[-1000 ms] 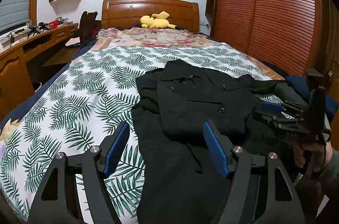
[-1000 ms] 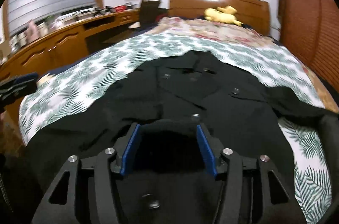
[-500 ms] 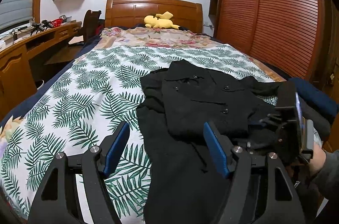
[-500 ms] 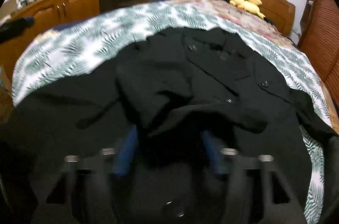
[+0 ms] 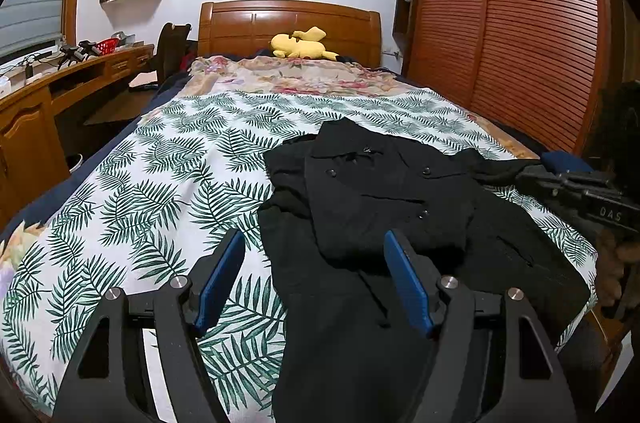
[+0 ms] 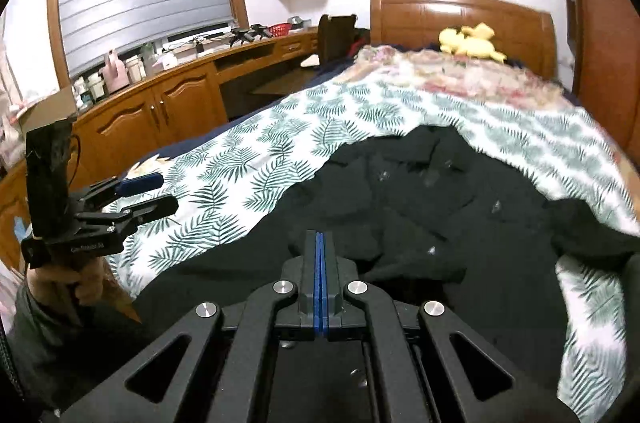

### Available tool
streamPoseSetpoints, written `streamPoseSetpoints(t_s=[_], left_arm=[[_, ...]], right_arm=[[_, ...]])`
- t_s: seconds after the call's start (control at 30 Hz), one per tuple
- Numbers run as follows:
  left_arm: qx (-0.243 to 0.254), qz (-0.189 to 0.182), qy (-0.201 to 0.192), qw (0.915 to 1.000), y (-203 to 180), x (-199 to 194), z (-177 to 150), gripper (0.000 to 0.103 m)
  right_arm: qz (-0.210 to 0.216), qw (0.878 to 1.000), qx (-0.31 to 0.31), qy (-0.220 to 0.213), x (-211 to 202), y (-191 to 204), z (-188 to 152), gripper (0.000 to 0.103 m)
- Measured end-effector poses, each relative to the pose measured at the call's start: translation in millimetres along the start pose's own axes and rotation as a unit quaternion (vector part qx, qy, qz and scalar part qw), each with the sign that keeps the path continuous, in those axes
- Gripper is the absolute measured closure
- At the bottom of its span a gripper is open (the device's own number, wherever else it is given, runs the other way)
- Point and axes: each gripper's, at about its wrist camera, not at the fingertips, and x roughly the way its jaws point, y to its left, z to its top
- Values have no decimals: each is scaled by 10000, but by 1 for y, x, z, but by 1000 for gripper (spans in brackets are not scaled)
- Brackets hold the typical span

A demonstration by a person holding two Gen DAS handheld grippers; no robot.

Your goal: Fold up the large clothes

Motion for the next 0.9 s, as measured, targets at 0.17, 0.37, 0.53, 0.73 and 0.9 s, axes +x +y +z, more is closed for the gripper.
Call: streamPoseSetpoints(t_s=[0.17,0.37,0.53,0.73,0.9], left_arm=[[33,44,2,10000,0,0,0,30],[50,63,12,10000,-1,0,0,30],[53,60,15,10000,-1,0,0,30],[65,77,18,9999,-1,0,0,30],[76,90,19,9999,1,0,-1,30]], right_arm=[[-208,9989,-139,384,26,5,-13,61],[-338,9928,-371,1085,96,13,-33,36],[-745,9792,-628,1782,154,16,-43,83],[-41,9920,-140,1258,124,16,-11,98],[662,9936,655,634,67,-1,1,98]])
